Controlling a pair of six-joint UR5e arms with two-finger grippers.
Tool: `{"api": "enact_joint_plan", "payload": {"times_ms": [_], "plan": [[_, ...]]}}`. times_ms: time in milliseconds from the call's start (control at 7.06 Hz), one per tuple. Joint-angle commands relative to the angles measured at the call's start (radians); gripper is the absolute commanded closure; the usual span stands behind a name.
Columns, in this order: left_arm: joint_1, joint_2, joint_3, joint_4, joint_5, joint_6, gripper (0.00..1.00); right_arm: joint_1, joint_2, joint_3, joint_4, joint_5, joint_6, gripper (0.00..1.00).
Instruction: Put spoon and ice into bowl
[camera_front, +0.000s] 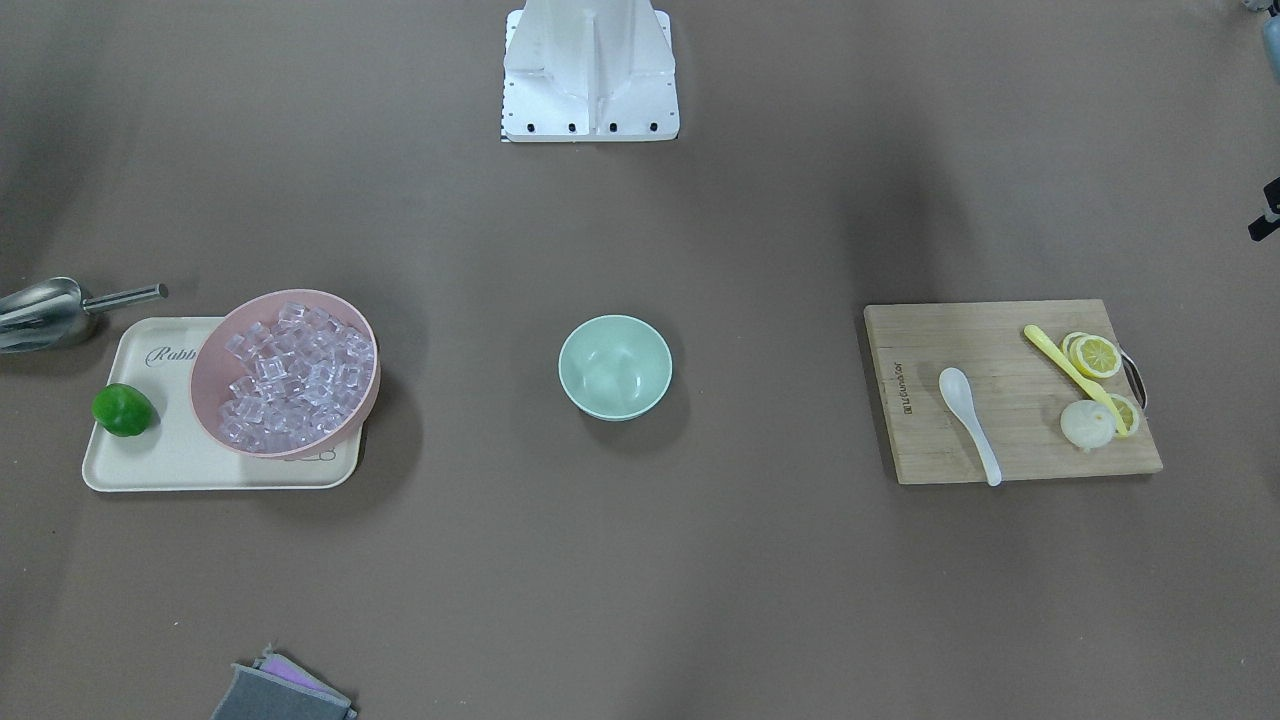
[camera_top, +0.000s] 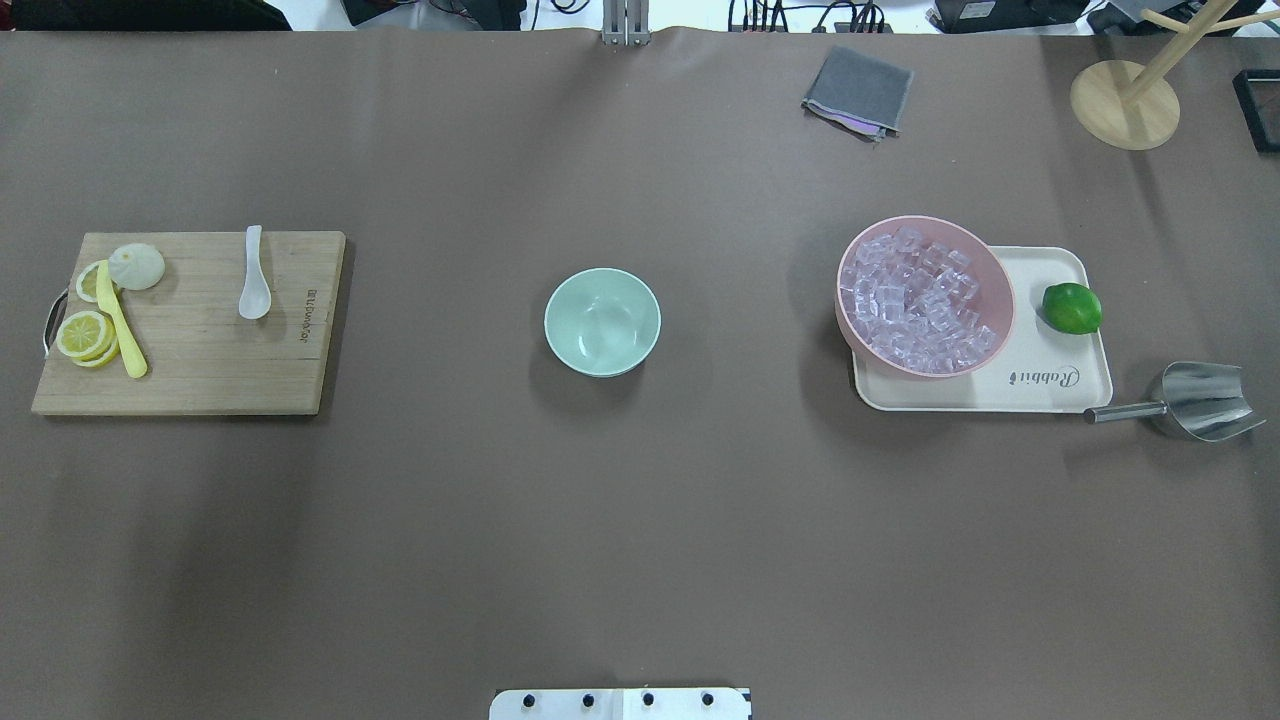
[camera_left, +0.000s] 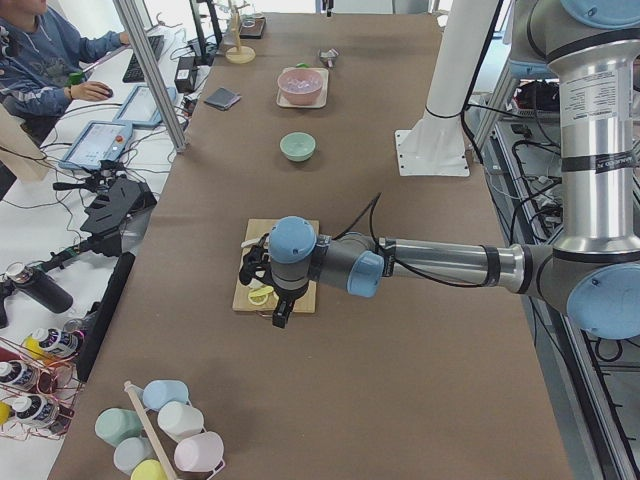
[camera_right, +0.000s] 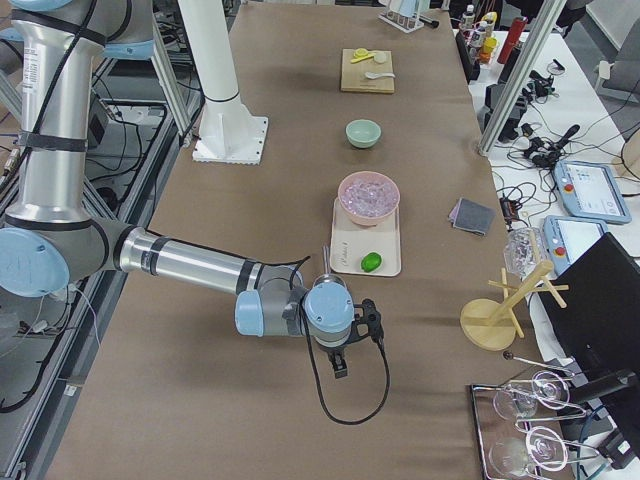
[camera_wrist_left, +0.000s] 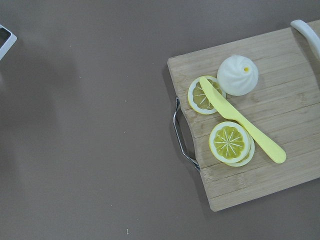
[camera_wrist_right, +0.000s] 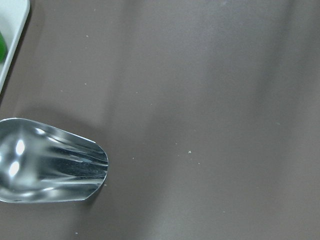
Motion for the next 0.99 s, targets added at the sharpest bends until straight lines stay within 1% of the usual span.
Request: {"api": "enact_joint_plan", "payload": {"times_ms": [0,142,283,425,566,708,850], "plan": [[0.002,0.000,-0.012,-0.010,0.000,-0.120,0.02,0.000,0.001,0.012,0.017,0.075,-0.003,0.00],[0.024,-0.016,-0.020,-0.089,-0.002,-0.308,0.02,-0.008,0.000,0.016,0.073,0.085,0.029,0.00],[0.145,-0.075,-0.032,-0.126,0.009,-0.518,0.02,-0.023,0.001,0.041,0.080,0.138,0.130,0.00],[0.229,-0.148,-0.028,-0.127,0.018,-0.654,0.03,-0.040,0.001,0.093,0.081,0.140,0.219,0.00],[0.327,-0.208,-0.020,-0.127,0.103,-0.781,0.03,-0.061,0.003,0.123,0.081,0.140,0.271,0.00],[0.433,-0.255,0.016,-0.130,0.212,-0.849,0.07,-0.095,0.010,0.146,0.081,0.131,0.330,0.00],[0.463,-0.317,0.076,-0.130,0.228,-0.894,0.20,-0.136,0.027,0.186,0.081,0.131,0.430,0.00]]}}
